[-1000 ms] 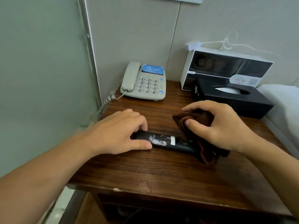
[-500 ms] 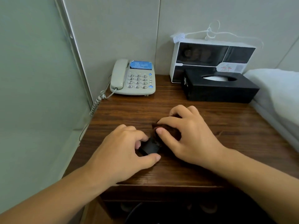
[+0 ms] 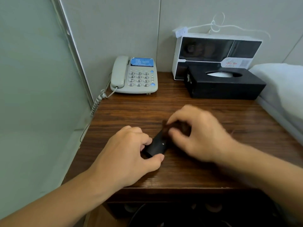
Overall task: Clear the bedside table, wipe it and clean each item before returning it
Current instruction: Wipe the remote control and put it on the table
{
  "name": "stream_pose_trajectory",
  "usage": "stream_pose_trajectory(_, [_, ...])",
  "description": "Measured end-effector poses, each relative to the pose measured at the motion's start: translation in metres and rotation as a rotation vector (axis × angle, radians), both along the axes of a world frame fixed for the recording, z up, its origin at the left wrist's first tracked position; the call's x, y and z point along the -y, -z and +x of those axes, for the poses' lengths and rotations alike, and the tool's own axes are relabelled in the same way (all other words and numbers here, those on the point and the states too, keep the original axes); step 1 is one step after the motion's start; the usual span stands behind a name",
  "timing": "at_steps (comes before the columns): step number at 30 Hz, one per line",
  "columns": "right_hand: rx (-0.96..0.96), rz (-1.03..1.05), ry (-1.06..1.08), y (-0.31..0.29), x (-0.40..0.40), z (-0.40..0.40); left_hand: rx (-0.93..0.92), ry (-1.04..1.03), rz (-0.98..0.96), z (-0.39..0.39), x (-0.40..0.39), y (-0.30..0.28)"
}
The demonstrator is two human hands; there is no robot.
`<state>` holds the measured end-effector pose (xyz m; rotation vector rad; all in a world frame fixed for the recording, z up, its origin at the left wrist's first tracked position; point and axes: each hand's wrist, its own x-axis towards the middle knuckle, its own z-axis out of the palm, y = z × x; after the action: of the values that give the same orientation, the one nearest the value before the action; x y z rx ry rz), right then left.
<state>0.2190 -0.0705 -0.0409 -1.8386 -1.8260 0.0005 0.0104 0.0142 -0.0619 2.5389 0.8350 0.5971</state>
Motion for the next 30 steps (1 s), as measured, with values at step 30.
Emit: stream_pose_trajectory(30, [0.019,-0.138,-0.001,-0.011,-0.002,-0.006,0.033,-0.053,-0.003,0.006,0.004,0.002])
